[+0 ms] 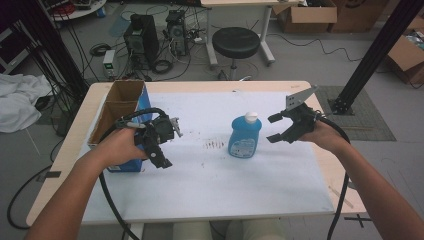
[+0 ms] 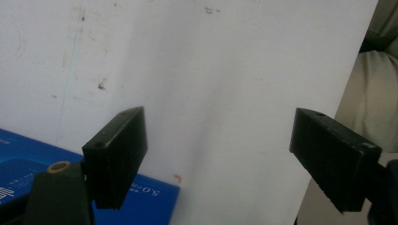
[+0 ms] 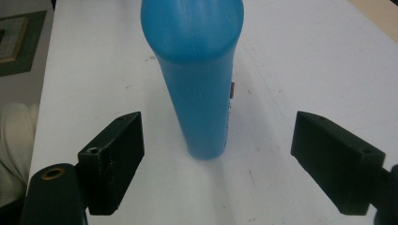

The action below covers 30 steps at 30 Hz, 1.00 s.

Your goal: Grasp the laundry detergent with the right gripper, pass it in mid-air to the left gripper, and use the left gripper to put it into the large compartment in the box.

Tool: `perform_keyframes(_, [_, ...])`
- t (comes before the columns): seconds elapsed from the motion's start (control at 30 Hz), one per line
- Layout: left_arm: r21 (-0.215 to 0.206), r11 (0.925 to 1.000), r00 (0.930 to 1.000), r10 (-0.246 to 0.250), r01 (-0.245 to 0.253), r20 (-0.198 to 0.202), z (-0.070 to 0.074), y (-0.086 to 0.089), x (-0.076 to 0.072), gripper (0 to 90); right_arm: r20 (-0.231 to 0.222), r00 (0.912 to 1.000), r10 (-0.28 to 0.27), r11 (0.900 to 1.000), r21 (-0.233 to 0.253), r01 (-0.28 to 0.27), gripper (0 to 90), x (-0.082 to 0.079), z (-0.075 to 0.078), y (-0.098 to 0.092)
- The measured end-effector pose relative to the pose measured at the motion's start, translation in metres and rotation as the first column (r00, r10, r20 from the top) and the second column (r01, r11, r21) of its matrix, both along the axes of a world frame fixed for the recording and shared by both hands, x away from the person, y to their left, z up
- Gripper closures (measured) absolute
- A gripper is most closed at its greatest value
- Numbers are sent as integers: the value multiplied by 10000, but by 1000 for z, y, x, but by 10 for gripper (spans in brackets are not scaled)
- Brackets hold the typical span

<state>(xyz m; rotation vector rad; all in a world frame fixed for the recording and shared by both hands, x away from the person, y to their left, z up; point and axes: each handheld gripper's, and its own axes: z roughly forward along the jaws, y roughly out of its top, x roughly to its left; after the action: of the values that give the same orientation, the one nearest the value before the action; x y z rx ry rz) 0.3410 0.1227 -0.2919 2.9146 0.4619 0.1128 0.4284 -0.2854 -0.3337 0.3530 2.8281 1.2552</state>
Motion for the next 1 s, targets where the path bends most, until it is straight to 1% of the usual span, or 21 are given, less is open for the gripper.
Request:
perform_keyframes(0.1, [8, 10000, 10000, 19, -19, -23, 0, -1, 0, 201, -33, 10000, 28, 9999, 105, -28, 170, 1, -3, 1])
perform_keyframes(0.17, [8, 10000, 10000, 14, -14, -30, -1, -1, 0, 201, -27, 10000, 25, 10000, 64, -24, 166, 1, -4, 2])
perform_keyframes(0.3, [8, 10000, 10000, 19, -19, -25, -1, 0, 0, 201, 6, 9999, 106, 9998, 180, -106, 168, 2, -5, 8])
perform_keyframes(0.53, [-3, 10000, 10000, 33, -33, -40, -1, 1, 0, 201, 17, 9997, 247, 9994, 232, -247, 169, 3, -8, 17])
perform_keyframes(0.77, [-29, 10000, 10000, 45, -45, -64, -2, 1, 1, 202, 4, 9996, 291, 9990, 325, -291, 169, 4, -12, 23])
perform_keyframes(1.0, [-20, 10000, 10000, 65, -65, -58, -2, 2, 1, 202, -13, 9992, 388, 9985, 397, -387, 168, 4, -19, 31])
